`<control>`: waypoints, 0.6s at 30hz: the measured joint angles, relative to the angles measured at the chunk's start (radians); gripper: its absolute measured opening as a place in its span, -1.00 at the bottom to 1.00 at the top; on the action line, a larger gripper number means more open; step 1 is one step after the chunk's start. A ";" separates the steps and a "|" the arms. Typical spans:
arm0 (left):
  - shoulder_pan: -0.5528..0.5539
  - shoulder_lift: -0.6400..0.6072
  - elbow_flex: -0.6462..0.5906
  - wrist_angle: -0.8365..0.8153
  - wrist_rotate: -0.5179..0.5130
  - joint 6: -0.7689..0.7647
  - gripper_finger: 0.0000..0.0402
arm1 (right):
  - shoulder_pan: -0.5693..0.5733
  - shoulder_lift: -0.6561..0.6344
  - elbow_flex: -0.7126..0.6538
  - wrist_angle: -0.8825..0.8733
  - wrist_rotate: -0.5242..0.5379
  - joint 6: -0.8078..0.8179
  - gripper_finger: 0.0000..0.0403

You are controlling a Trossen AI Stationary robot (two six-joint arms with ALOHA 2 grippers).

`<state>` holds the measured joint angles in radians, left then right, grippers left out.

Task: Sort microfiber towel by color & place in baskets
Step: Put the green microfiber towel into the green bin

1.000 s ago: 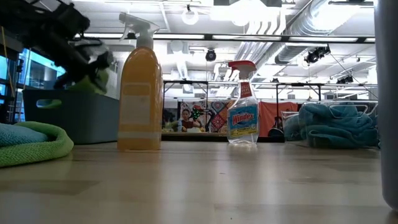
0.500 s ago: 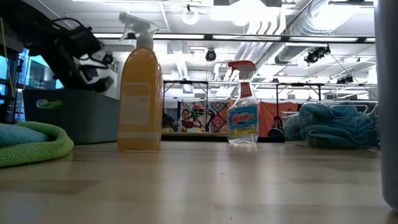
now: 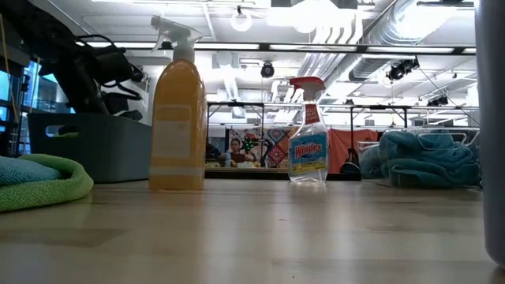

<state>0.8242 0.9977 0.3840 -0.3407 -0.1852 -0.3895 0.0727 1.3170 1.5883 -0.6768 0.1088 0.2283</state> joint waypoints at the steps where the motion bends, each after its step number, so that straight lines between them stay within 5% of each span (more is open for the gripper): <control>1: 0.000 0.000 0.000 0.000 0.006 0.001 -0.83 | 0.000 0.006 0.000 -0.007 -0.001 0.000 0.23; 12: 0.000 0.002 0.140 -0.137 0.074 0.079 -0.13 | 0.000 0.033 0.000 -0.007 -0.007 -0.004 0.23; 18: 0.000 0.002 0.280 -0.269 0.075 0.159 0.06 | 0.000 0.030 0.000 -0.008 -0.007 -0.005 0.23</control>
<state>0.8240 0.9997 0.6639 -0.6093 -0.1101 -0.2309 0.0727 1.3472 1.5883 -0.6846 0.1017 0.2236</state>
